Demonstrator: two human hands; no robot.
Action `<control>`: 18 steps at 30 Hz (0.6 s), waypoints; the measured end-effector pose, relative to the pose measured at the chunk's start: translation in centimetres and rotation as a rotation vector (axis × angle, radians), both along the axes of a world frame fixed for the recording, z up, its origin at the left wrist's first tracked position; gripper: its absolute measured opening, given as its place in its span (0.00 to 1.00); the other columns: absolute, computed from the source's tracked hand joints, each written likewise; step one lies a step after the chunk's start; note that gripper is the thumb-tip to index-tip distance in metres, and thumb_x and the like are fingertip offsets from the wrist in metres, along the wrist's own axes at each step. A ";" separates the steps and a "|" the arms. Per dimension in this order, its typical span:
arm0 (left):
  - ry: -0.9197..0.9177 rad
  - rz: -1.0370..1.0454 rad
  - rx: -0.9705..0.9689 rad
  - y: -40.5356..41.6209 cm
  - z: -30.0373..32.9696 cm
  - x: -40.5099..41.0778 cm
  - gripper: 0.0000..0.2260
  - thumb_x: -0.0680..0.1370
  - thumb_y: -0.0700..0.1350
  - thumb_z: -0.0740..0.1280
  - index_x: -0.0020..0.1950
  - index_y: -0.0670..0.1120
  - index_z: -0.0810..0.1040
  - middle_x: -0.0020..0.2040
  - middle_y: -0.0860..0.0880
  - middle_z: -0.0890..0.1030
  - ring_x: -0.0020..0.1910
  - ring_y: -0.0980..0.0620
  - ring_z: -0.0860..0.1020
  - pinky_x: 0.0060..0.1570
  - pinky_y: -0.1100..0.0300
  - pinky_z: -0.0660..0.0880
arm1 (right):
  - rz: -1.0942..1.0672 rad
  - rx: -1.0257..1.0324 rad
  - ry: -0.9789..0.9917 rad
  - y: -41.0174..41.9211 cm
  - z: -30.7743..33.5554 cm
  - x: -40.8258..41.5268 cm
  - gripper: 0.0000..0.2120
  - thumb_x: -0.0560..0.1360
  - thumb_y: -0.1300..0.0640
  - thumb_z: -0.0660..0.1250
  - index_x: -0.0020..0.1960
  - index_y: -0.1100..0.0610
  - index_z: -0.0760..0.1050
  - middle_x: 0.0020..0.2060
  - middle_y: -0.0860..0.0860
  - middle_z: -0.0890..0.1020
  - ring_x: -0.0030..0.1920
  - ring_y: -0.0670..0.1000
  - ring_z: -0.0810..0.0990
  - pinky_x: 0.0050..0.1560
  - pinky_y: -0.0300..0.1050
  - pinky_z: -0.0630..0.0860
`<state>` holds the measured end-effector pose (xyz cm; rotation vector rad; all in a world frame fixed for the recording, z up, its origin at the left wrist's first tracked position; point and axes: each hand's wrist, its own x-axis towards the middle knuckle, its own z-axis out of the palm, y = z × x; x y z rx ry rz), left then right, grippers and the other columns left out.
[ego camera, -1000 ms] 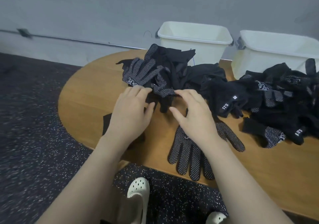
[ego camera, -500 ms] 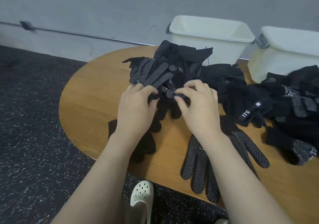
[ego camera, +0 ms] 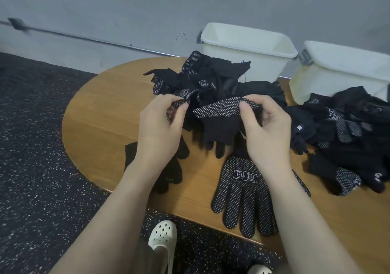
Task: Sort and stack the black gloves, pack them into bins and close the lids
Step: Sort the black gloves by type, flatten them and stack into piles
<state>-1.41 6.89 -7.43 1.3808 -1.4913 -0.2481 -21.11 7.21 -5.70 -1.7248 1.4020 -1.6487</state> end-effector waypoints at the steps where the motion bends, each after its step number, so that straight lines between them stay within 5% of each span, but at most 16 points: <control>1: -0.009 0.006 0.011 0.0 0.1 -0.2 0.05 0.83 0.46 0.67 0.55 0.48 0.82 0.45 0.53 0.80 0.42 0.59 0.77 0.44 0.68 0.72 | -0.004 0.011 -0.039 0.3 0.3 -0.4 0.06 0.81 0.59 0.70 0.51 0.48 0.81 0.45 0.41 0.83 0.46 0.39 0.80 0.49 0.31 0.72; 5: -0.062 0.012 0.047 0.2 0.0 -1.2 0.07 0.82 0.45 0.67 0.60 0.49 0.80 0.48 0.52 0.78 0.46 0.58 0.75 0.47 0.70 0.71 | -0.032 0.019 -0.119 1.1 0.9 -2.1 0.09 0.80 0.58 0.70 0.48 0.42 0.80 0.43 0.37 0.84 0.48 0.38 0.81 0.52 0.33 0.73; 8: -0.117 -0.032 0.034 0.4 -0.2 -2.4 0.10 0.82 0.44 0.68 0.63 0.48 0.79 0.51 0.52 0.77 0.52 0.53 0.75 0.56 0.59 0.73 | -0.044 0.078 -0.152 1.6 0.5 -3.5 0.05 0.80 0.54 0.71 0.50 0.44 0.81 0.40 0.37 0.82 0.44 0.40 0.78 0.50 0.41 0.74; 13: -0.231 -0.316 0.004 1.6 0.1 -4.9 0.19 0.78 0.43 0.72 0.69 0.48 0.77 0.59 0.54 0.77 0.59 0.55 0.74 0.63 0.63 0.69 | -0.016 0.143 -0.266 2.4 0.1 -5.5 0.06 0.80 0.55 0.71 0.48 0.44 0.82 0.36 0.36 0.79 0.39 0.40 0.76 0.48 0.45 0.74; 16: -0.246 -0.461 0.099 2.5 -0.1 -6.4 0.28 0.76 0.46 0.75 0.75 0.52 0.72 0.65 0.58 0.75 0.66 0.59 0.71 0.68 0.70 0.63 | 0.029 0.185 -0.339 3.2 0.0 -6.7 0.05 0.81 0.56 0.71 0.48 0.47 0.83 0.37 0.41 0.80 0.38 0.45 0.75 0.42 0.46 0.73; 18: -0.227 -0.482 0.117 2.8 -0.3 -7.3 0.28 0.76 0.47 0.75 0.75 0.54 0.72 0.65 0.60 0.75 0.68 0.60 0.69 0.68 0.73 0.59 | 0.075 0.230 -0.378 3.6 -0.1 -7.4 0.03 0.80 0.54 0.70 0.50 0.49 0.83 0.43 0.51 0.84 0.44 0.52 0.80 0.48 0.59 0.79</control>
